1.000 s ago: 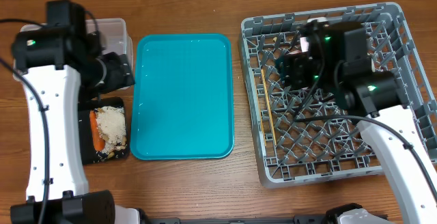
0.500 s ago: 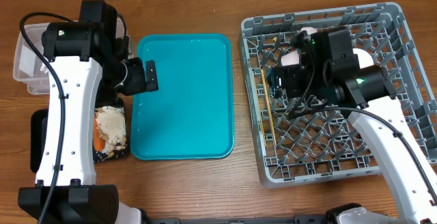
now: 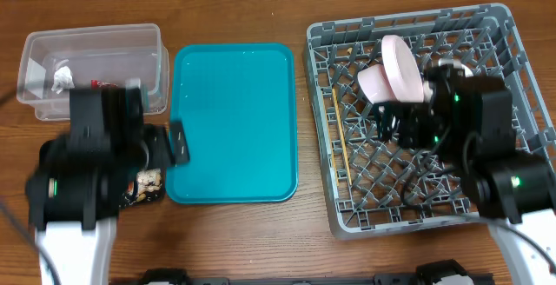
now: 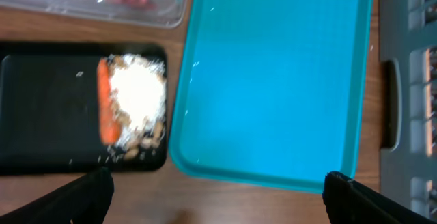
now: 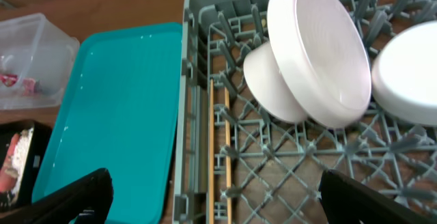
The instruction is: Sort waste into correct bins and load items into the dishwasher
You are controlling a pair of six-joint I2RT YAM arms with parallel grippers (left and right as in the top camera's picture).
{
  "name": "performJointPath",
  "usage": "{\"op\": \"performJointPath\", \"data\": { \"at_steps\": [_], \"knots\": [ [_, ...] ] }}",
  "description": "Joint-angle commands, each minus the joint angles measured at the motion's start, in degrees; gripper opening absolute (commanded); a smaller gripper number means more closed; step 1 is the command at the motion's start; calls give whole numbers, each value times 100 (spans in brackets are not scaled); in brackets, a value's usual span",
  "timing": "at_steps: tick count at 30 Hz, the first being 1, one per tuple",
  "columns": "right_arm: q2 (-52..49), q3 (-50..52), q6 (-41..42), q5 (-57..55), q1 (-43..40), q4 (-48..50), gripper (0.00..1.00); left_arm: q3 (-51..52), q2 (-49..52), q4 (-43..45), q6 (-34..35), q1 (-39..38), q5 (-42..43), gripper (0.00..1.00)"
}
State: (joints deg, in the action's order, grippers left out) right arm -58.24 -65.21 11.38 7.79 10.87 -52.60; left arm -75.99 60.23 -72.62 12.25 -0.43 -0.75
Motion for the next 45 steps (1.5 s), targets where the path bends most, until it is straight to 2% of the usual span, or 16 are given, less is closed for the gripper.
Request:
{"op": "performJointPath", "data": {
  "at_steps": [1, 6, 11, 34, 40, 45],
  "knots": [
    [876, 686, 42, -334, -39, 114, 100, 1325, -1384, 374, 570, -39, -284, 100],
    [1869, 1394, 46, -732, -39, -31, 100, 2273, -2549, 643, 1119, -39, -234, 100],
    [1845, 1410, 48, -730, -39, -605, 100, 2459, -2557, 789, 1906, -39, -227, 100],
    [1941, 1427, 44, -741, -9, -654, 100, 2459, -2535, 772, 1906, -37, -227, 100],
    [2771, 1714, 17, -1034, -271, -352, 100, 2459, -2535, 774, 1906, -39, -227, 100],
    [4138, 2959, 22, -1032, -387, 647, 100, 2459, -2535, 772, 1906, -39, -227, 100]
  ]
}}
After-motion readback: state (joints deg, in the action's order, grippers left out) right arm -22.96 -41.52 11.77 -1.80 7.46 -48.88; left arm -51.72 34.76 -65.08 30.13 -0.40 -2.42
